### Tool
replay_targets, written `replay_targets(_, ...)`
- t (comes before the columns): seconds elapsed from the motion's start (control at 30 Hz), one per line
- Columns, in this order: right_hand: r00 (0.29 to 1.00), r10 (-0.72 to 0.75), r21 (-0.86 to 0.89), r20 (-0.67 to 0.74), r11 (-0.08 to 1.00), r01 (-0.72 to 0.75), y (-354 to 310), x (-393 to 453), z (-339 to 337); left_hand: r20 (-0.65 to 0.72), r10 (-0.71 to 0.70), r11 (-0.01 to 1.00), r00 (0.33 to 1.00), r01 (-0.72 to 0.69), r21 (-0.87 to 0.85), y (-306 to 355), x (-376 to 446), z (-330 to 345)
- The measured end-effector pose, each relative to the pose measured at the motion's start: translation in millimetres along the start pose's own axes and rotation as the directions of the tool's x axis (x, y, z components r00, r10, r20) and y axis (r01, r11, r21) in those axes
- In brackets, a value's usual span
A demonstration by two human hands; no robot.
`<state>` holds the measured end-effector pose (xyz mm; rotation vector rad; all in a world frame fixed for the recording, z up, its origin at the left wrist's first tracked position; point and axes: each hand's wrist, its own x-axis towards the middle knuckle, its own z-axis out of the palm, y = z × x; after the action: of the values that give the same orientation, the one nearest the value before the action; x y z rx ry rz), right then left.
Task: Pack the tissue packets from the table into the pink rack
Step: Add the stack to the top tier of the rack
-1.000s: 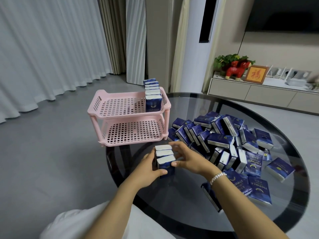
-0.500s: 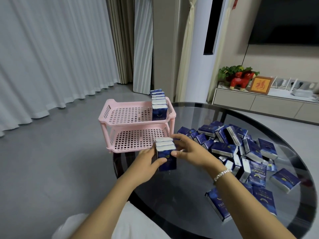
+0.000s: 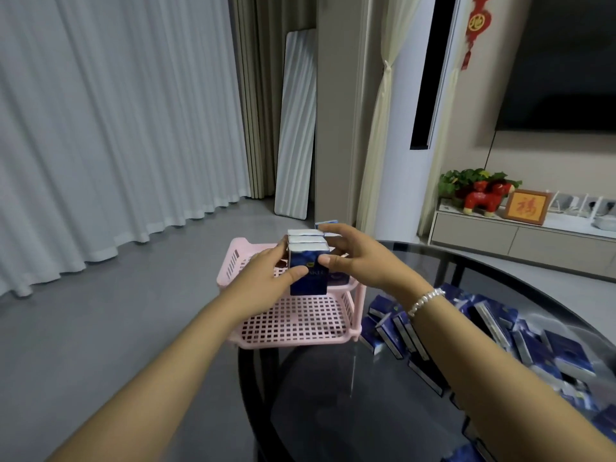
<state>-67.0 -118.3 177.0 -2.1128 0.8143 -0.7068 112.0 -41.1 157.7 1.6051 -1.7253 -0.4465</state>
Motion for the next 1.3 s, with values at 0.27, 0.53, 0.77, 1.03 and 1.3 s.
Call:
replay_targets(0.27, 0.993, 0.058, -0.317, 0.104, 0.948, -0.023, 10.5, 98.2, -2.8, -0.015, -0.159, 0.978, 0.987, 0.155, -0.142, -37.5, 67.8, -20.8)
replay_targets(0.53, 0.978, 0.192, -0.596, 0.086, 0.796, -0.104, 47.8, 140.3, -5.9, 0.065, -0.215, 0.95, 0.974, 0.224, -0.215, -75.0, 112.0, 15.8)
replay_targets(0.77, 0.972, 0.217, -0.659, 0.093, 0.745, -0.104, 60.9, 145.8, -3.2, 0.059, -0.234, 0.948, 0.97, 0.241, -0.208, -83.8, 120.6, 40.8)
replay_targets(1.03, 0.988, 0.133, -0.641, 0.082, 0.766, -0.05, 67.4, 145.8, -4.1, 0.052, -0.268, 0.944, 0.962, 0.273, -0.187, -77.9, 128.8, 55.6)
replay_targets(1.3, 0.989, 0.125, -0.642, 0.078, 0.765, -0.046, 62.3, 136.5, -1.4, 0.044, -0.267, 0.941, 0.963, 0.27, -0.203, -80.5, 122.9, 55.7)
